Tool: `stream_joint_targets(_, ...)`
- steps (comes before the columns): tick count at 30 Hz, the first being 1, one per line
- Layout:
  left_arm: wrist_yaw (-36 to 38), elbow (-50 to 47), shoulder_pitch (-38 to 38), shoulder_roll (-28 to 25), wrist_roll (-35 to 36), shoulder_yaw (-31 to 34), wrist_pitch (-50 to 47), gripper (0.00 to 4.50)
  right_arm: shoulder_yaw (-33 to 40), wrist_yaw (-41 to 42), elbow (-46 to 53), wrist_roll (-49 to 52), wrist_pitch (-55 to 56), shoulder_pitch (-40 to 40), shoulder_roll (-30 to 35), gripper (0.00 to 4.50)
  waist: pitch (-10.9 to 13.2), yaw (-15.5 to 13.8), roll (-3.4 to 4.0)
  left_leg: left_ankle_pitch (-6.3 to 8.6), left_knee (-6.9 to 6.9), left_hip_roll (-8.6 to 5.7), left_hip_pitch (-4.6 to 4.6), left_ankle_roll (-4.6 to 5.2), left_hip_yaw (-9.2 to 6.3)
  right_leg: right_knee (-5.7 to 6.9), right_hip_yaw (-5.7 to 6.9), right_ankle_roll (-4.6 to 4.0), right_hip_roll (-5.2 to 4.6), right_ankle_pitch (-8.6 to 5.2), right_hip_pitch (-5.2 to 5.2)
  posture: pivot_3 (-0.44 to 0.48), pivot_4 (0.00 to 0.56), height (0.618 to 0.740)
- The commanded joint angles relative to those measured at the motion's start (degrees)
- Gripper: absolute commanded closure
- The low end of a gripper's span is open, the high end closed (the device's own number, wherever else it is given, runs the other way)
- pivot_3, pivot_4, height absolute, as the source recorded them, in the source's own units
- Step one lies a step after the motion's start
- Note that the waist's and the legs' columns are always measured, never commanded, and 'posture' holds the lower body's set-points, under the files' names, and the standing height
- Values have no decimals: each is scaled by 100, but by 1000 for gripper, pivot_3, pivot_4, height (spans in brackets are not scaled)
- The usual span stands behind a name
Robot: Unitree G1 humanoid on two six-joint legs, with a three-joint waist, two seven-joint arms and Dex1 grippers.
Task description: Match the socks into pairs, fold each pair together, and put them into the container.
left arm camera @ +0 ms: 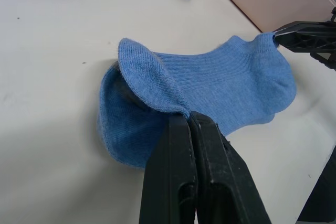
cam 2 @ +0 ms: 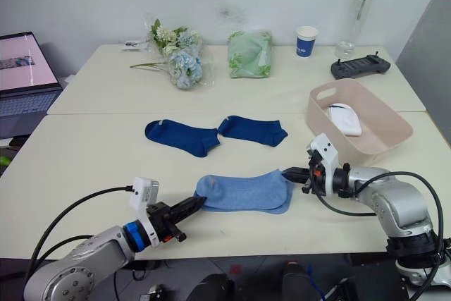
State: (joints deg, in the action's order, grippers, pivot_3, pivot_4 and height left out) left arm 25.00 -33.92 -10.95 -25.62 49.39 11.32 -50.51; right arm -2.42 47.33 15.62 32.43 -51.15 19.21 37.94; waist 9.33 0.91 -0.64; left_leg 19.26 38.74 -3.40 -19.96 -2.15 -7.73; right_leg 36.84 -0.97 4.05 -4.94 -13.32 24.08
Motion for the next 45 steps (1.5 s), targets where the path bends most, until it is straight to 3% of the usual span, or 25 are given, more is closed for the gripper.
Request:
stream_joint_targets(1, 59, -153, -27, -27, -16, -100, 154, 4500, 9, -17, 83, -140, 95, 3, 156, 4464, 0, -5, 0, 0, 0, 0, 0, 0, 0, -1, -1, 0, -1, 0, 0, 0, 150, 740)
stream_joint_targets(35, 1, -9, -59, -48, -215, -254, 398, 4500, -76, 225, 201, -274, 51, -236, 445, 4464, 0, -9, -1, 1, 0, 0, 0, 1, 1, -1, 0, 0, 0, 0, 0, 0, 150, 740)
stream_joint_targets(36, 55, -18, -77, -64, -246, -253, 457, 4307, -21, 164, 164, -271, 79, -225, 391, 4491, 0, -9, -1, 1, 0, 0, 0, 1, 1, -1, 0, 0, 0, 0, 0, 0, 150, 740)
stream_joint_targets(40, 237, 79, -222, -199, -322, -83, 641, 3421, 238, 153, 54, -94, 2, -207, 378, 3590, 1, -10, 0, 0, -1, 0, 0, 0, 1, -1, -1, 0, 0, 0, 0, 0, 150, 740)
stream_joint_targets(44, 542, 283, -246, -598, -243, 206, 575, 2171, 426, 248, 20, -7, 22, -233, 482, 2172, 1, -17, 0, 4, -1, 0, -1, 6, 1, -2, 1, 0, 0, -1, 0, 0, 150, 740)
stream_joint_targets(45, 640, 336, -242, -728, -257, 265, 560, 2166, 482, 234, -1, 5, 47, -231, 467, 1852, 2, -16, -2, 7, -1, 0, -1, 12, 1, -2, 2, 0, 1, -1, 0, 0, 150, 740)
